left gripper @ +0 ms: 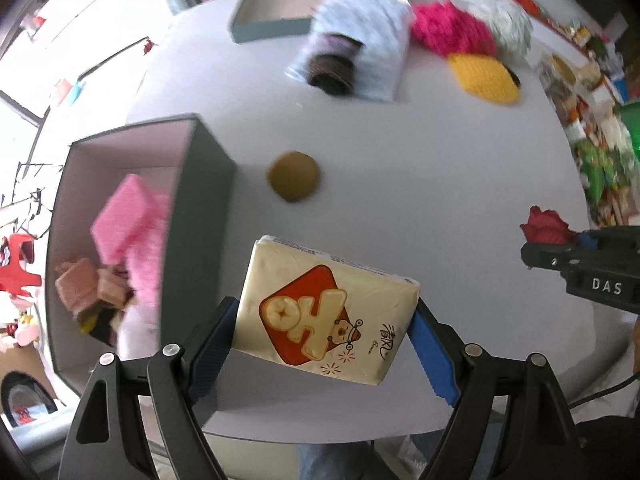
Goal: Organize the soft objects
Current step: 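Carry the tissue pack with left gripper while right gripper carries the red rose over the box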
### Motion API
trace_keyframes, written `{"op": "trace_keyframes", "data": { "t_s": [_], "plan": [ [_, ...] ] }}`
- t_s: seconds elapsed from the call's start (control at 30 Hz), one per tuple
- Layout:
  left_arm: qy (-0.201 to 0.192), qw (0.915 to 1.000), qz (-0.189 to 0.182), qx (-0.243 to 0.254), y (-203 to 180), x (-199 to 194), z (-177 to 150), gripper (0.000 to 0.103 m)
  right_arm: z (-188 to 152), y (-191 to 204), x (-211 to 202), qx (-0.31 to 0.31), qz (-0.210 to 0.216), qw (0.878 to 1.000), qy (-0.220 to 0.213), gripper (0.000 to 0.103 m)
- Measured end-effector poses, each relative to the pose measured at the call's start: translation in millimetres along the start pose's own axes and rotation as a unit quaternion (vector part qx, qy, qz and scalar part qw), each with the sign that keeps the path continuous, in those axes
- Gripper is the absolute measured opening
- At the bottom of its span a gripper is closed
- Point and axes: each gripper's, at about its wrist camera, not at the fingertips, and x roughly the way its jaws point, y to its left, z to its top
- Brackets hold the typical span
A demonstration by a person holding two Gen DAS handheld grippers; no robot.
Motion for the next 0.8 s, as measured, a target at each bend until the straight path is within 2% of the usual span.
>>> {"op": "trace_keyframes", "data": {
  "t_s": [0.33,0.53,0.8],
  "plan": [
    [-0.041,0.9963,0.000,-0.076,85,-27,-25,0.084,28,79,-22,-0.043,0.009,0.999,-0.027,0.035],
    [-0.060,0.9900,0.008,-0.127,140,-39,-44,0.084,34,145,-32,-0.081,0.015,0.996,-0.040,0.035],
    [-0.065,0.9817,0.032,-0.176,198,-41,-73,0.084,40,238,-44,-0.144,0.020,0.988,-0.048,0.035]
  ]
}}
